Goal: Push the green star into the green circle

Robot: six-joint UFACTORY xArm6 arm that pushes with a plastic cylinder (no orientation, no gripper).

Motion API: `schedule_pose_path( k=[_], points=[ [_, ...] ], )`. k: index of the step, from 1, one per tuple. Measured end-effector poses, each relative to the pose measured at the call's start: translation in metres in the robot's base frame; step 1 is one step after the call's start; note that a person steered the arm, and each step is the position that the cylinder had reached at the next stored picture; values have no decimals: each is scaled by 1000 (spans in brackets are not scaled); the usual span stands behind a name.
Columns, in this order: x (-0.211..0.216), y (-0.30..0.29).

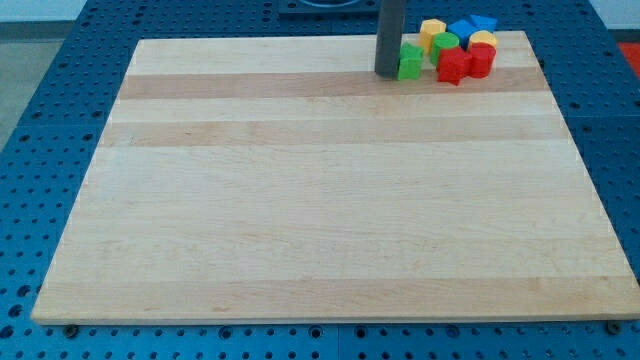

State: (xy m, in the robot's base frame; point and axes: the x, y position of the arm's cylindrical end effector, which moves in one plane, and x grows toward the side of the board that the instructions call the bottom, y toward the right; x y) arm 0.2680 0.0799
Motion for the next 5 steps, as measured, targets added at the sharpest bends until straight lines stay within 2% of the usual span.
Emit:
schedule_pose_path(
  k=[4, 5],
  points=[
    [-14, 25],
    [-14, 8]
  ],
)
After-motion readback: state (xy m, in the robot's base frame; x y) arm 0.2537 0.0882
